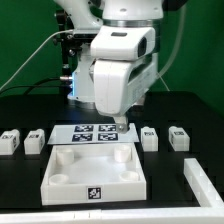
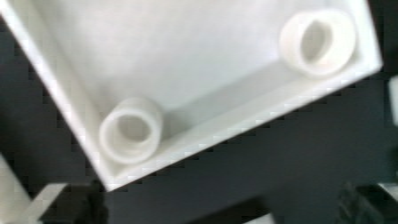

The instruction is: Assemble one leg

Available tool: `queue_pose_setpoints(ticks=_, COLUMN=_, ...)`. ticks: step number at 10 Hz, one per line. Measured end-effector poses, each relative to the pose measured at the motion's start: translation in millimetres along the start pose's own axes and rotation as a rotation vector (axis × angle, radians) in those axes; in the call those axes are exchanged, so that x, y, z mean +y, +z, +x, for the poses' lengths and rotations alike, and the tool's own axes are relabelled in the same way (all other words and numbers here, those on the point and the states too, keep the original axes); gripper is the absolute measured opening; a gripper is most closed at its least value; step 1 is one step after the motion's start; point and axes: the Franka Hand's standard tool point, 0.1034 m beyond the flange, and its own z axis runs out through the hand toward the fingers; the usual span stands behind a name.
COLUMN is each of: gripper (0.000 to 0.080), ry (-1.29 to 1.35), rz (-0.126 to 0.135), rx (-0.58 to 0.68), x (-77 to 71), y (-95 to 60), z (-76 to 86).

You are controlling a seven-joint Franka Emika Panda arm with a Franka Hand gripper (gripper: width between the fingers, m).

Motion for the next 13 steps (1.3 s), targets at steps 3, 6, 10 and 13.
queue_pose_setpoints(ticks=3, gripper=0.0650, ry=-0.280, rz=0.005, rx=-0.007, x=-4.0, y=6.4, z=-12.4)
queue_pose_setpoints(ticks=6, gripper=0.0650, ry=-0.357, rz=0.007, rx=-0.009, x=-4.1, y=7.7, z=-13.8)
queue_pose_setpoints(ticks=10, gripper=0.0650, ry=-0.389, rz=0.022, rx=0.007, x=-65.5, y=64.0, z=-70.1)
queue_pose_setpoints(ticks=13, gripper=0.0650, ry=-0.381, rz=0.023, rx=0.028, x=-67.2, y=97.0, z=-77.8)
